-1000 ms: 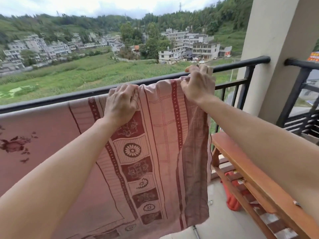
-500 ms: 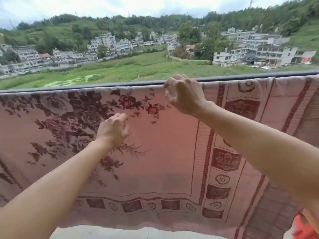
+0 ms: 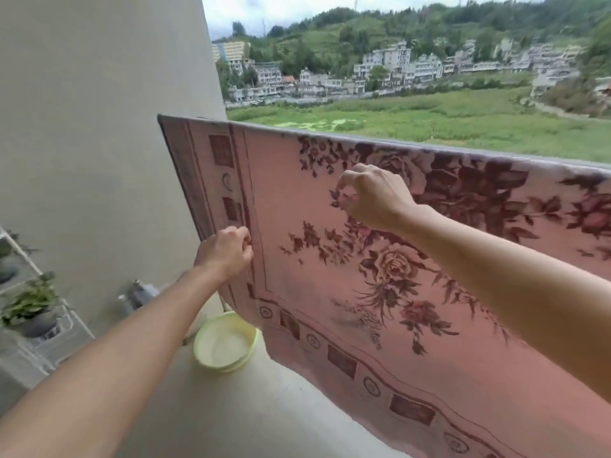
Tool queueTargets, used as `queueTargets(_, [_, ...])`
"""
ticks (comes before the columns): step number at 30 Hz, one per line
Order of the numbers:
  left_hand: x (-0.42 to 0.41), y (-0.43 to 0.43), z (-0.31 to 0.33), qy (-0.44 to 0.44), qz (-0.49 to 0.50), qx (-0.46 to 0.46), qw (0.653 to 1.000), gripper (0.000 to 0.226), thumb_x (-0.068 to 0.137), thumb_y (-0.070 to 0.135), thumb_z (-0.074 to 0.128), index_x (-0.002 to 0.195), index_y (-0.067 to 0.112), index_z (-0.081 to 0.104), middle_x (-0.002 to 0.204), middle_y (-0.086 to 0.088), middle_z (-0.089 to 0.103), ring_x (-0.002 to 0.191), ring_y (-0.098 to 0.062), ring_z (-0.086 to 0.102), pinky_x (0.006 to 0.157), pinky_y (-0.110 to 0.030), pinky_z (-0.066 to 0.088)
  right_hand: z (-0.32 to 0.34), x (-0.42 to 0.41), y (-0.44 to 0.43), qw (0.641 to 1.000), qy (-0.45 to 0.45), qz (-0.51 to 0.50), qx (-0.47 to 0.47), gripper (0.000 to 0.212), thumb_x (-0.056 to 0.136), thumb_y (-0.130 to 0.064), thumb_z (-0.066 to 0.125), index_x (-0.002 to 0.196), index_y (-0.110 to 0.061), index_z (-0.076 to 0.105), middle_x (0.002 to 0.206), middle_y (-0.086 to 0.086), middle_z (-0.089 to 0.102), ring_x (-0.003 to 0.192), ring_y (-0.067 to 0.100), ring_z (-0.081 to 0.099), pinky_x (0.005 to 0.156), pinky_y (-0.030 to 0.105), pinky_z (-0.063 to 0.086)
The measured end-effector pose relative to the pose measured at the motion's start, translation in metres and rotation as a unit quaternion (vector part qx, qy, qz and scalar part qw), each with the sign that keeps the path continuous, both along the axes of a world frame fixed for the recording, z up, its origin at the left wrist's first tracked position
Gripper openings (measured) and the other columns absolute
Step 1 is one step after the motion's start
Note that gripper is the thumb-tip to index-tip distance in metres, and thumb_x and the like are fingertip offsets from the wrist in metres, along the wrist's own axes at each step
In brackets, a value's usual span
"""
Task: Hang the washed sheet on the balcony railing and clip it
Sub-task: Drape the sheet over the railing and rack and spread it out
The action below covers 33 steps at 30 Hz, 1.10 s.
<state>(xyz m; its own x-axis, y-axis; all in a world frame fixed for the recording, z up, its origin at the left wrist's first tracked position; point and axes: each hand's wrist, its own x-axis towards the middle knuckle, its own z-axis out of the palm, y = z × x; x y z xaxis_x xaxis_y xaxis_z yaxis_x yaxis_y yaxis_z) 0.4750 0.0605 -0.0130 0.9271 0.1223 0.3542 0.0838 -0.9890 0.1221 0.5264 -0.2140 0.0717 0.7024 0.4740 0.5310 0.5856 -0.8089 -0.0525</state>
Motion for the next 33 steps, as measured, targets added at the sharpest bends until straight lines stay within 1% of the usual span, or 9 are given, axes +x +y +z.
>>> queueTargets(5, [0.026,0.094,-0.005,0.017,0.090,-0.006,0.996,0.025,0.090,0.027,0.049,0.110,0.019,0.062,0.110,-0.007,0.066,0.098,-0.031,0.061,0.078,-0.034,0.049,-0.001,0.067,0.110,0.996,-0.024,0.087,-0.002,0.029,0.089,-0.034,0.058,0.115,-0.022,0.065,0.121,0.004,0.062,0.109,0.024,0.058,0.082,0.037,0.049])
queueTargets(8, [0.054,0.147,0.004,0.017,0.137,-0.010,0.990,0.030,0.090,0.029,0.050,0.117,0.021,0.060,0.116,-0.006,0.065,0.104,-0.030,0.060,0.081,-0.034,0.048,0.005,0.114,0.174,0.992,-0.034,0.123,0.009,0.028,0.089,-0.033,0.057,0.114,-0.022,0.065,0.116,0.005,0.062,0.106,0.026,0.057,0.078,0.036,0.047])
queueTargets(11, [0.086,0.197,0.015,0.012,0.174,-0.032,0.984,0.031,0.090,0.030,0.051,0.118,0.021,0.060,0.117,-0.006,0.064,0.103,-0.029,0.060,0.081,-0.033,0.047,0.022,0.161,0.232,0.989,-0.048,0.141,0.016,0.027,0.089,-0.033,0.056,0.112,-0.022,0.065,0.111,0.007,0.062,0.106,0.027,0.055,0.076,0.036,0.046])
queueTargets(14, [0.118,0.238,0.011,0.003,0.207,-0.065,0.976,0.032,0.089,0.030,0.051,0.118,0.021,0.060,0.115,-0.006,0.064,0.102,-0.028,0.059,0.082,-0.034,0.048,0.029,0.211,0.281,0.986,-0.058,0.154,0.031,0.024,0.088,-0.031,0.057,0.108,-0.022,0.068,0.120,0.004,0.062,0.117,0.025,0.053,0.079,0.035,0.045])
queueTargets(16, [0.133,0.265,0.003,0.015,0.219,-0.078,0.972,0.032,0.089,0.031,0.051,0.117,0.021,0.059,0.114,-0.005,0.064,0.101,-0.027,0.059,0.082,-0.034,0.048,0.028,0.238,0.316,0.985,-0.051,0.165,0.028,0.021,0.087,-0.031,0.057,0.104,-0.024,0.067,0.126,0.005,0.061,0.122,0.024,0.050,0.085,0.037,0.046])
queueTargets(18, [0.148,0.295,-0.006,0.032,0.232,-0.090,0.968,0.032,0.089,0.032,0.050,0.118,0.022,0.059,0.113,-0.004,0.064,0.100,-0.026,0.059,0.082,-0.034,0.048,0.025,0.260,0.350,0.985,-0.047,0.168,0.016,0.022,0.087,-0.032,0.057,0.105,-0.024,0.067,0.122,0.006,0.062,0.122,0.026,0.049,0.089,0.039,0.046])
queueTargets(23, [0.197,0.378,-0.015,0.032,0.234,-0.108,0.966,0.032,0.087,0.033,0.052,0.117,0.022,0.060,0.112,-0.004,0.066,0.103,-0.026,0.060,0.084,-0.034,0.048,0.021,0.310,0.429,0.987,-0.065,0.147,0.013,0.029,0.088,-0.036,0.059,0.113,-0.024,0.066,0.121,0.006,0.062,0.116,0.028,0.050,0.091,0.039,0.041])
queueTargets(26, [0.231,0.429,-0.013,0.036,0.214,-0.098,0.971,0.033,0.087,0.033,0.052,0.117,0.023,0.060,0.112,-0.003,0.067,0.105,-0.027,0.060,0.086,-0.034,0.048,0.022,0.341,0.471,0.991,-0.070,0.115,0.021,0.027,0.088,-0.033,0.059,0.112,-0.022,0.066,0.119,0.006,0.062,0.113,0.027,0.051,0.087,0.040,0.043])
queueTargets(33, [0.318,0.529,0.026,0.040,0.137,-0.039,0.989,0.034,0.090,0.033,0.049,0.121,0.021,0.057,0.116,-0.005,0.065,0.106,-0.028,0.059,0.086,-0.034,0.046,0.030,0.401,0.548,0.996,-0.066,0.031,0.049,0.022,0.092,-0.027,0.059,0.110,-0.018,0.066,0.110,0.007,0.064,0.106,0.025,0.054,0.083,0.039,0.047])
